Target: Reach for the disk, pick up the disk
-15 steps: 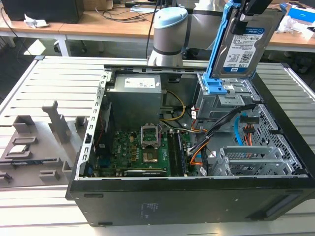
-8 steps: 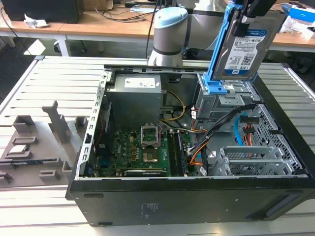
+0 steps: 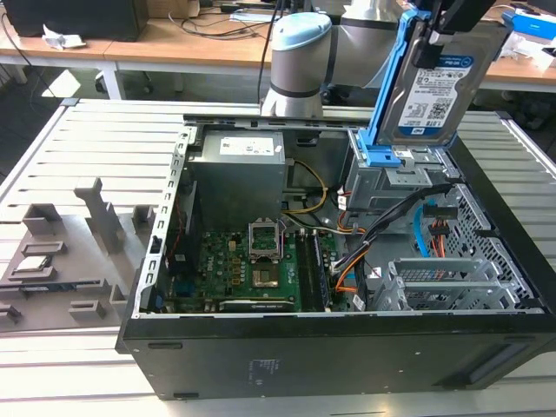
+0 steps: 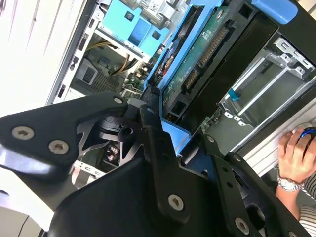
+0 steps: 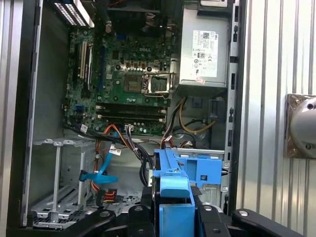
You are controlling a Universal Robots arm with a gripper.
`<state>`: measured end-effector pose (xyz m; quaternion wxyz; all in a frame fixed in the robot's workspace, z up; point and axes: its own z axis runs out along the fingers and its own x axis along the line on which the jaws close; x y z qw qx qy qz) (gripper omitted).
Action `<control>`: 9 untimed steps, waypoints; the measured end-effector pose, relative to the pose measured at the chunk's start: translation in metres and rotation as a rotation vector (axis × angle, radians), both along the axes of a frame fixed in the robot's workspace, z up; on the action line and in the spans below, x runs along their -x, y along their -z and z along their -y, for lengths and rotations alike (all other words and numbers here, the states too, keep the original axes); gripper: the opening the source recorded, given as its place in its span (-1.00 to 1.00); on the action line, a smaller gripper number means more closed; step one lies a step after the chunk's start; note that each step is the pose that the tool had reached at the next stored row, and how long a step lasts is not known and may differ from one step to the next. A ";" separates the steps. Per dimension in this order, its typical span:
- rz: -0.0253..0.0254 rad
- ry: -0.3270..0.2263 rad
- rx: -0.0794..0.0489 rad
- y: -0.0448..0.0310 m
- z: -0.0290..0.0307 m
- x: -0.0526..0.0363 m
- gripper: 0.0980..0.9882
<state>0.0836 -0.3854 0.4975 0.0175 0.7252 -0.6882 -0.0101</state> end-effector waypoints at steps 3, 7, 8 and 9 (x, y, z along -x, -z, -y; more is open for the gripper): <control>0.0000 0.000 0.000 0.0000 0.0012 0.0000 -0.39; 0.0000 0.000 0.000 -0.0001 0.0028 0.0000 -0.39; 0.0000 0.000 0.000 -0.0001 0.0036 0.0000 -0.39; 0.0000 0.000 0.000 -0.0001 0.0042 0.0000 -0.39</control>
